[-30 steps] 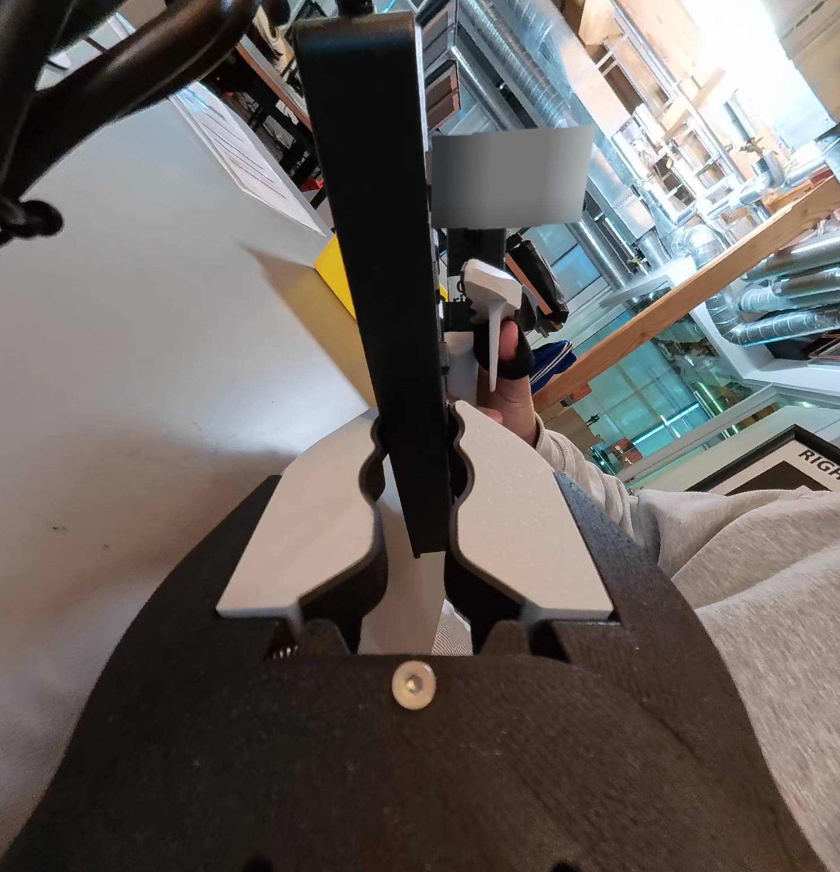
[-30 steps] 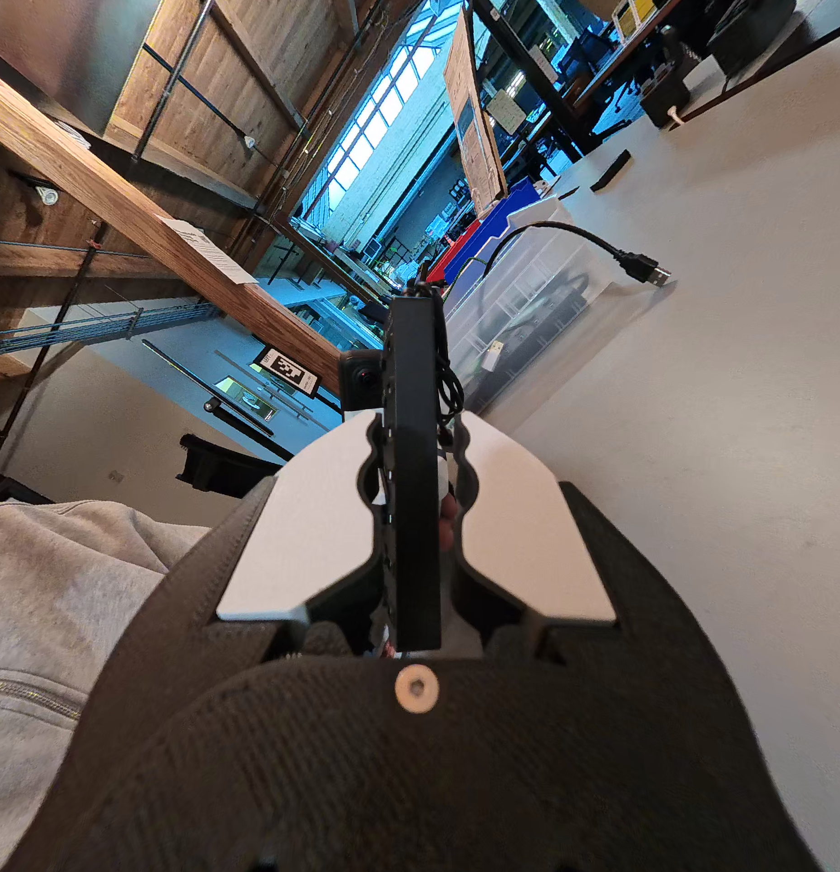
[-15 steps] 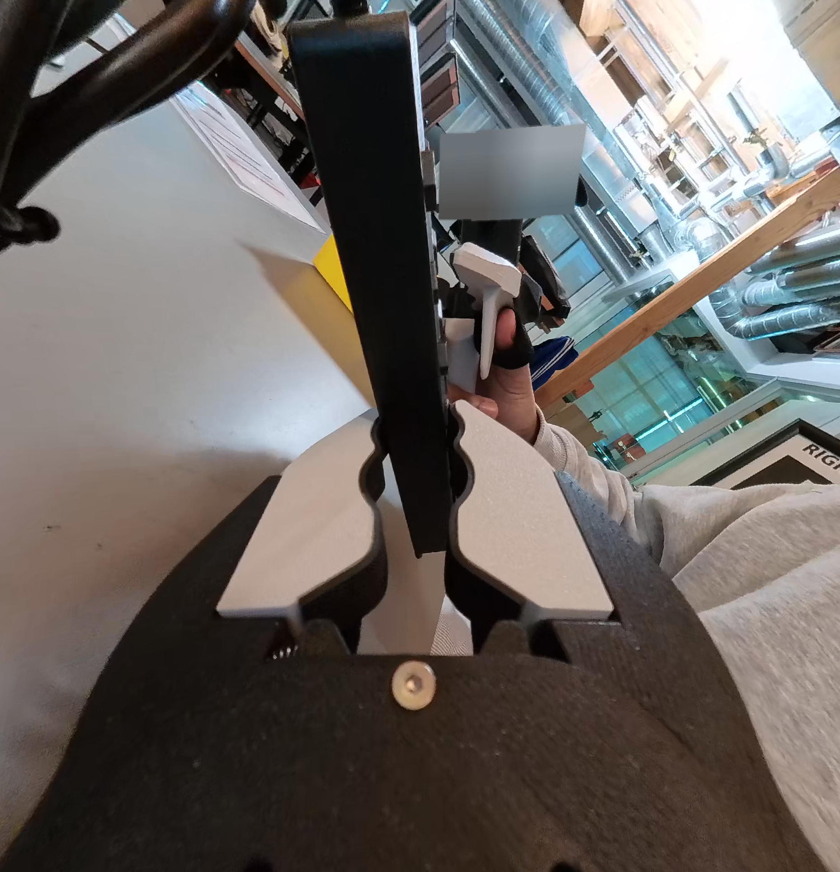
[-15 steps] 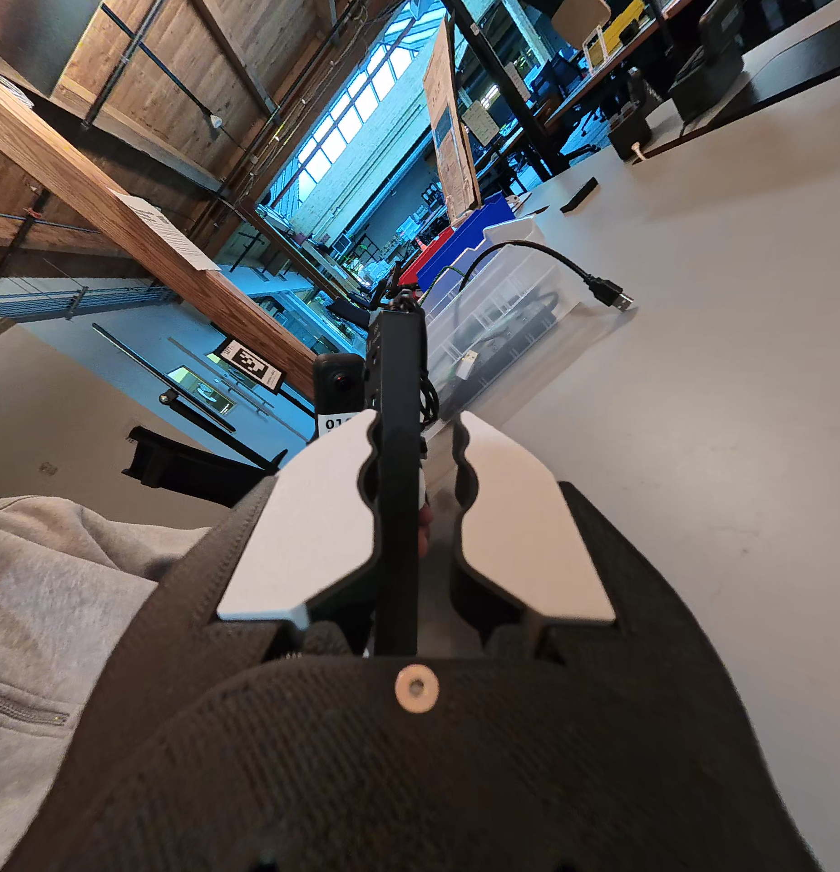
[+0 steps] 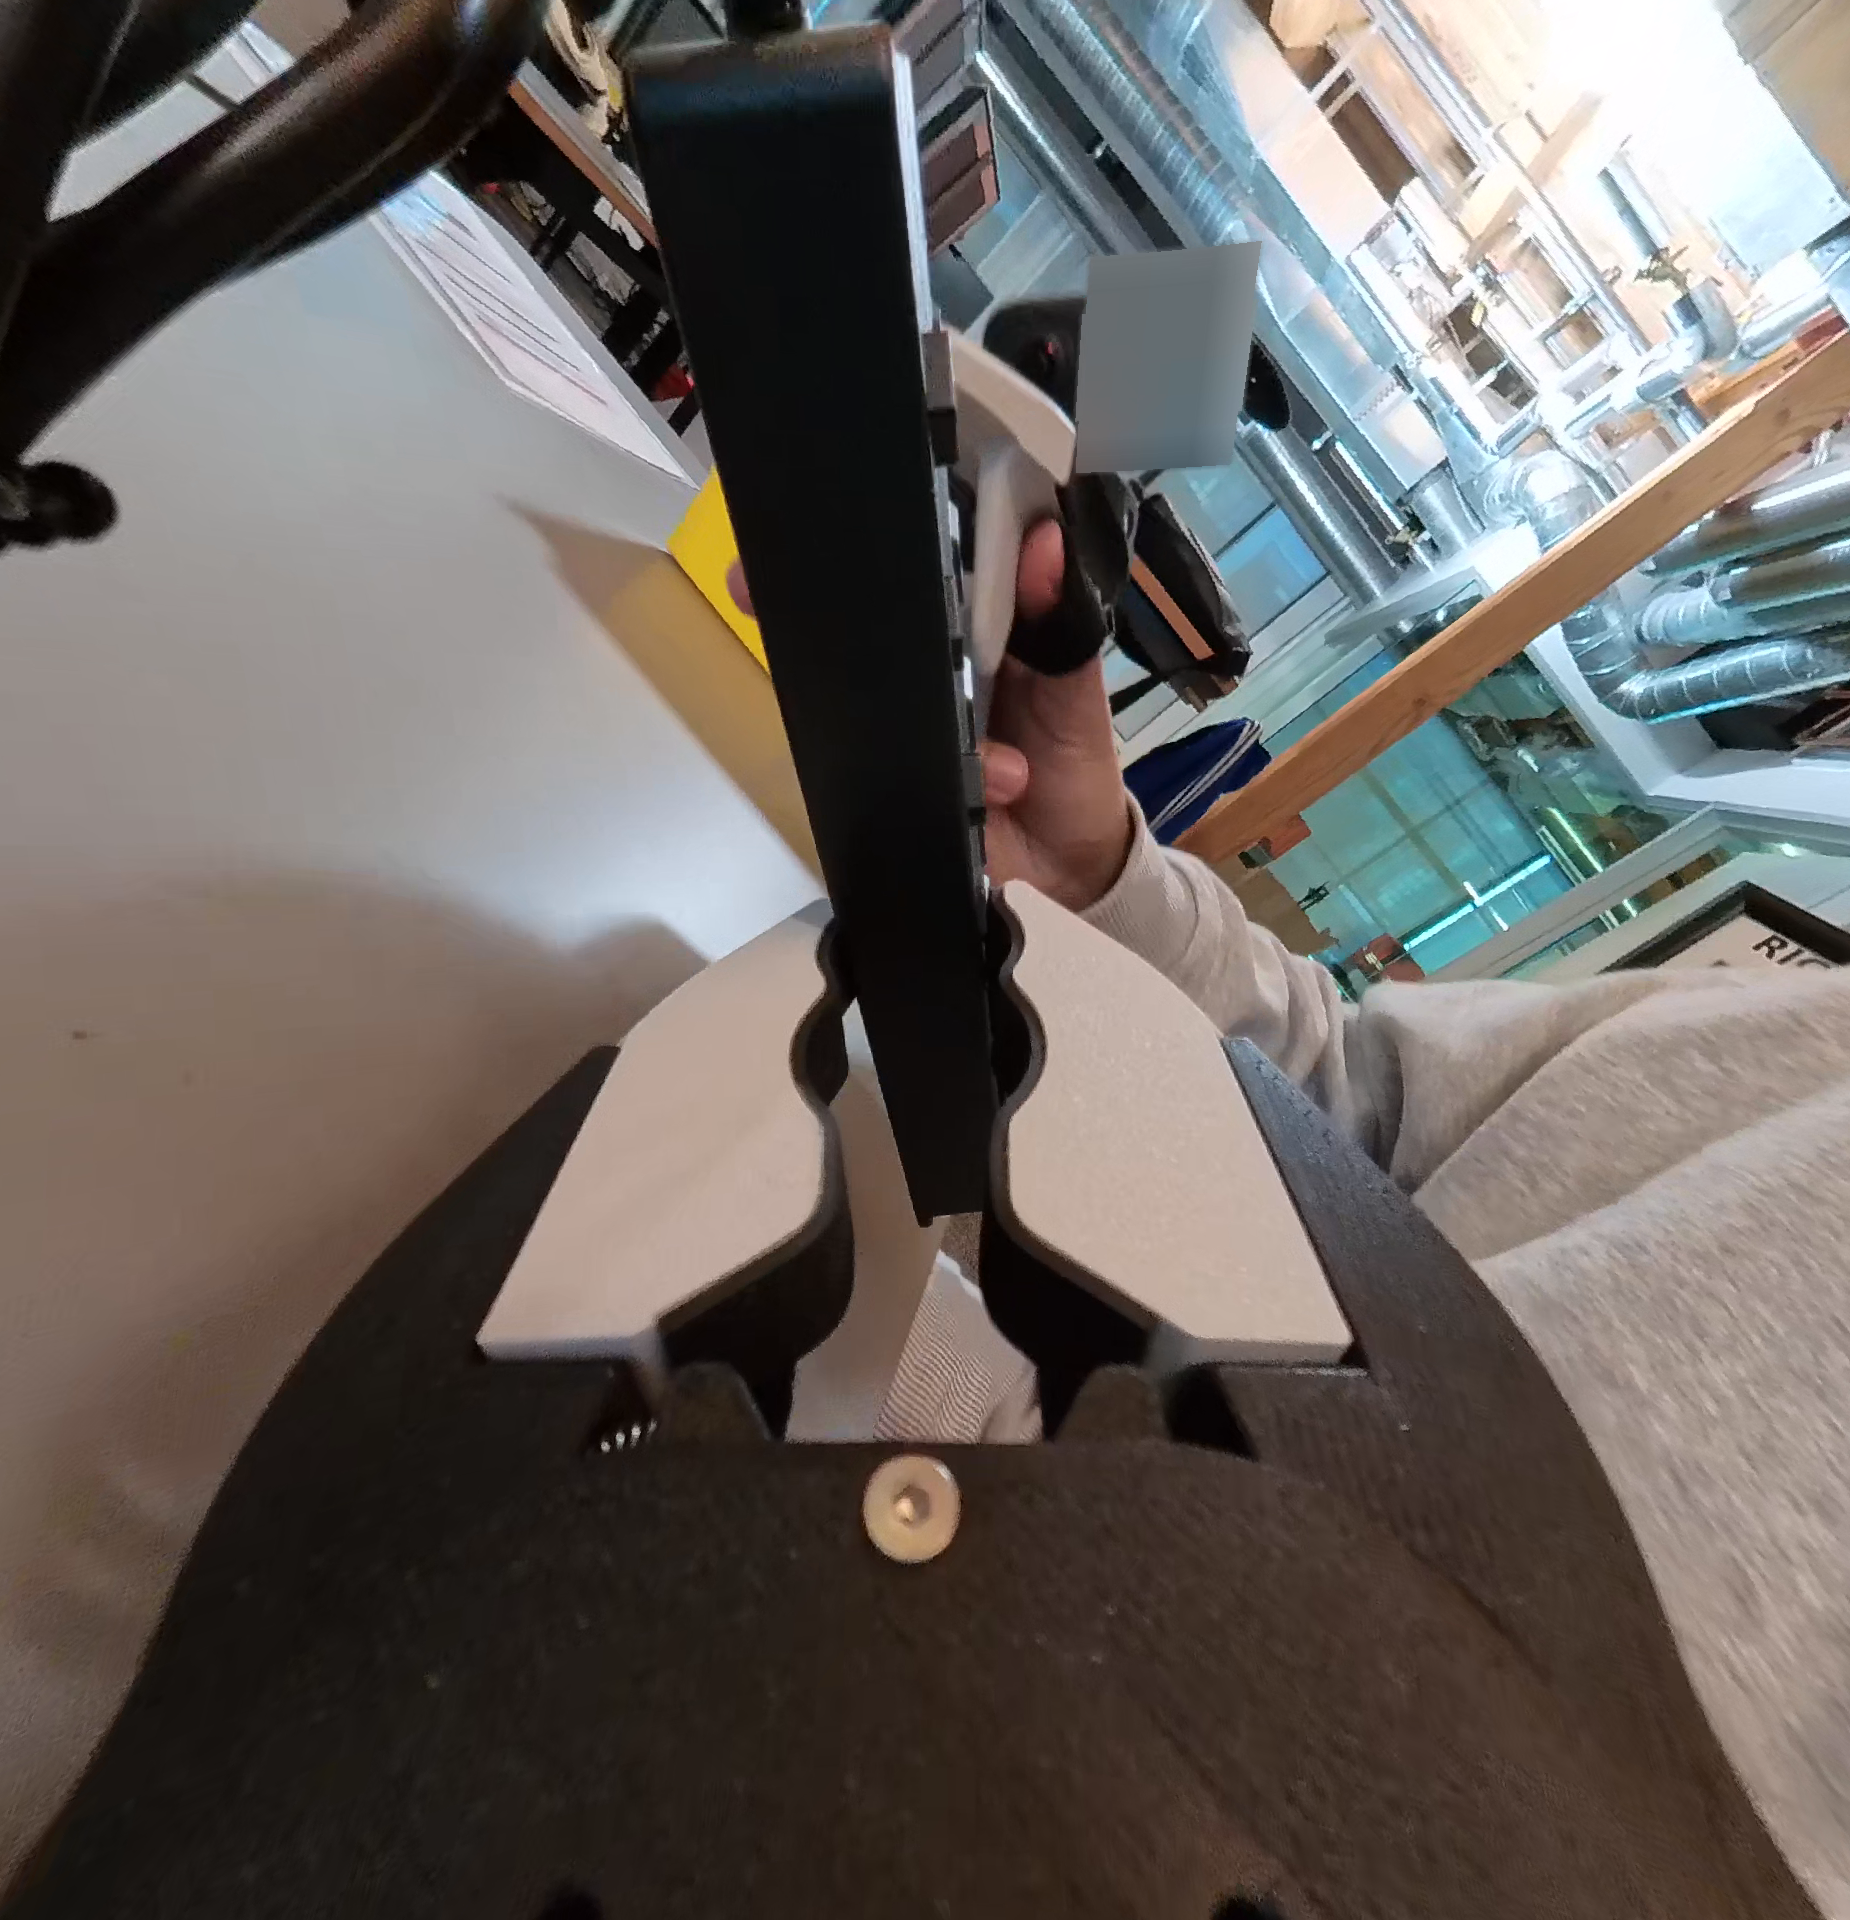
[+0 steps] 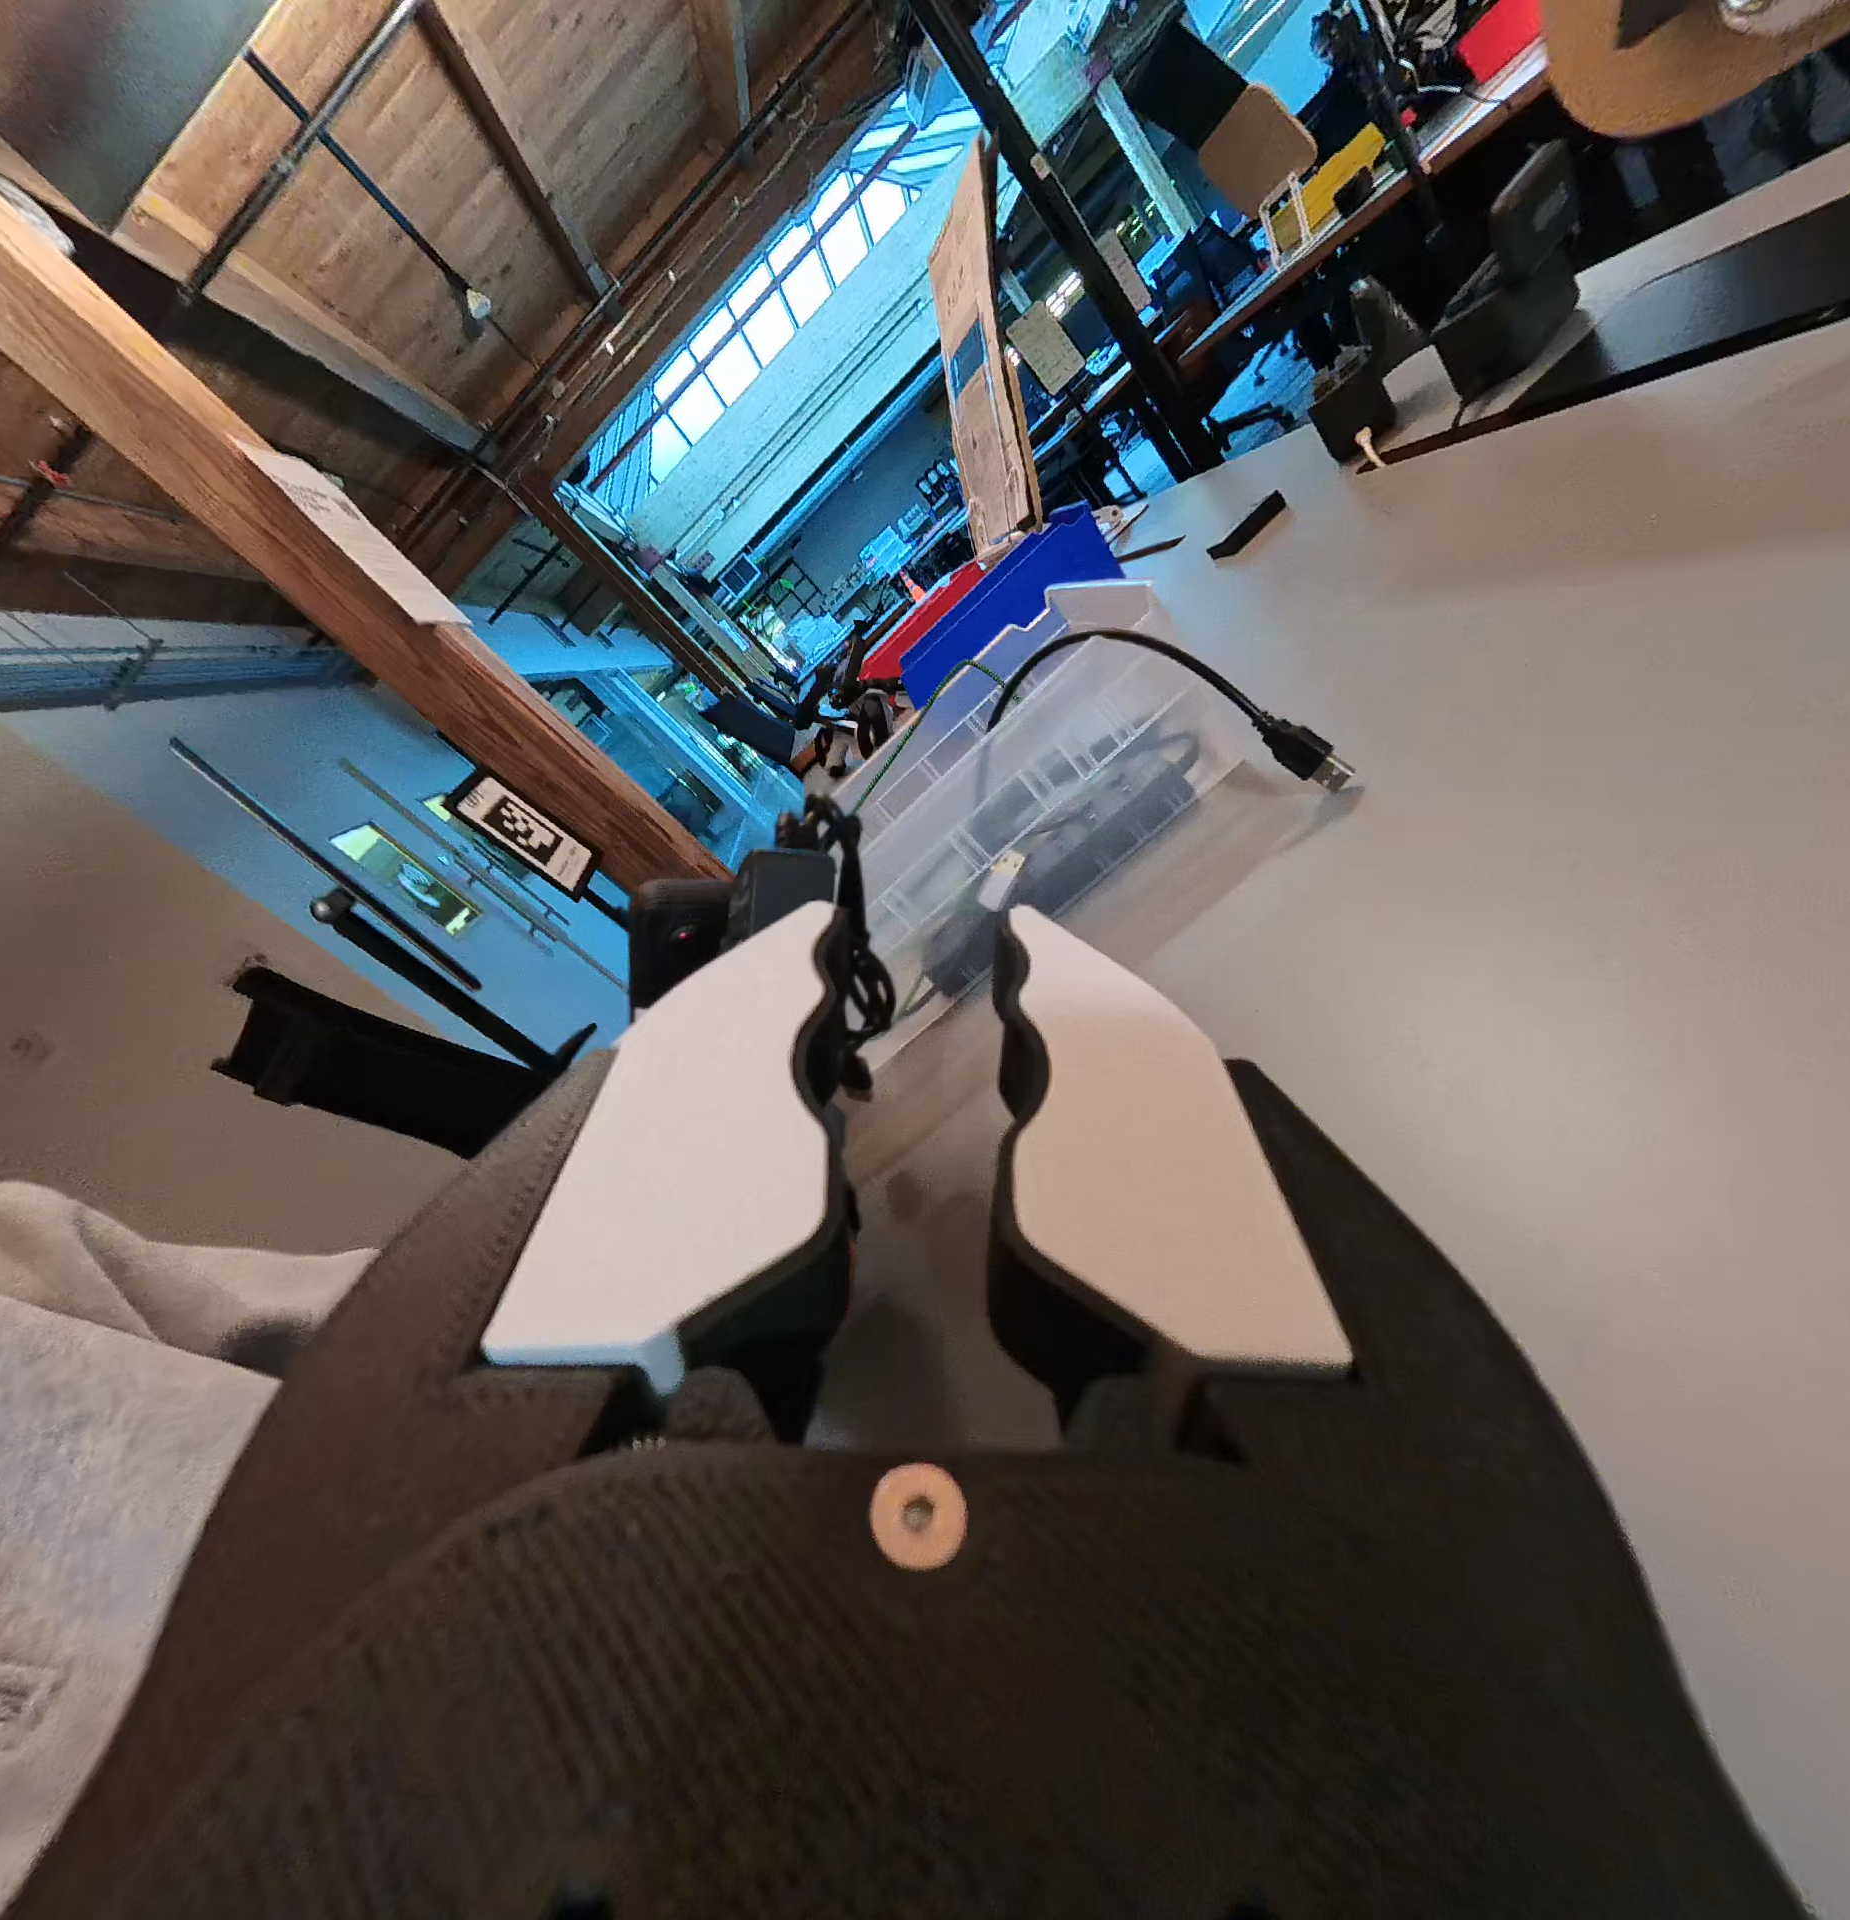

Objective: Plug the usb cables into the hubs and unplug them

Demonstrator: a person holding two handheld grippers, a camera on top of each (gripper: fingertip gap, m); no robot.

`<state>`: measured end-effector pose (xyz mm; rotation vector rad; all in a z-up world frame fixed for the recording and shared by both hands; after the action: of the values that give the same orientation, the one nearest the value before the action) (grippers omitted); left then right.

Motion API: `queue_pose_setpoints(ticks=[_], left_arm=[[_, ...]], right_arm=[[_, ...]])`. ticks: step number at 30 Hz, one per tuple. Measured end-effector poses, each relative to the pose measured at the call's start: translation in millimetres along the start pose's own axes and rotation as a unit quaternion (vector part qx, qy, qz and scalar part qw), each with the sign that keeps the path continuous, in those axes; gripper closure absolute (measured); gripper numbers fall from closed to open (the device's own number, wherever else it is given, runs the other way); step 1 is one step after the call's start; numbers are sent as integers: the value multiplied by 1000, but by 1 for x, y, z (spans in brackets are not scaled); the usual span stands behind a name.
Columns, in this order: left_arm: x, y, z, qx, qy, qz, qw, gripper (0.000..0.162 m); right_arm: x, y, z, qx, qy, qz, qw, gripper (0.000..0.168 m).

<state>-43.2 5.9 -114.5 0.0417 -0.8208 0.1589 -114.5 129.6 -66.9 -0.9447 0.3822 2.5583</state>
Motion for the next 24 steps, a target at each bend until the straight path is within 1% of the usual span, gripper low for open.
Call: queue_pose_setpoints(ticks=[2,5,8,10,13,15,17,20,22,24], left_arm=[[2,-4,-5,-7,0,3,1000,136],[4,-10,-9,1,-17,4,1000,136],[7,-19,-10,13,-26,4,1000,135],[6,-24,-9,20,-25,12,999,136],[3,-28,-8,30,-30,21,999,135],[2,-28,-7,34,-33,20,999,136],[0,-28,-7,36,-34,29,998,136],[-2,-29,-6,40,-32,36,998,136],[-4,-30,-5,44,-31,41,998,136],[-6,-31,-4,48,-33,47,997,136]], right_arm=[[0,8,3,-16,-24,-7,1000,142],[-2,26,6,-53,-104,-51,992,145],[-23,53,11,-95,-175,-40,979,152],[-42,76,16,-121,-236,-32,964,156],[-78,117,20,-155,-342,-11,927,164],[-102,149,19,-178,-383,18,906,165],[-125,182,18,-197,-380,61,902,165],[-142,227,18,-225,-333,117,908,165],[-141,253,19,-248,-304,127,911,165],[-131,277,16,-283,-278,117,910,164]])
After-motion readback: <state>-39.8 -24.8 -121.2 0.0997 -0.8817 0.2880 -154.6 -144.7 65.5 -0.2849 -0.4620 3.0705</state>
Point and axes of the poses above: each gripper's, where its closed fingertips meet, y out along the fingers, z out of its top, x = y × z across the jaws, the point moved 4 cm from there along -y, back along the fingers, and after that the axes turned 4 degrees about z, right-handed, at the moved point
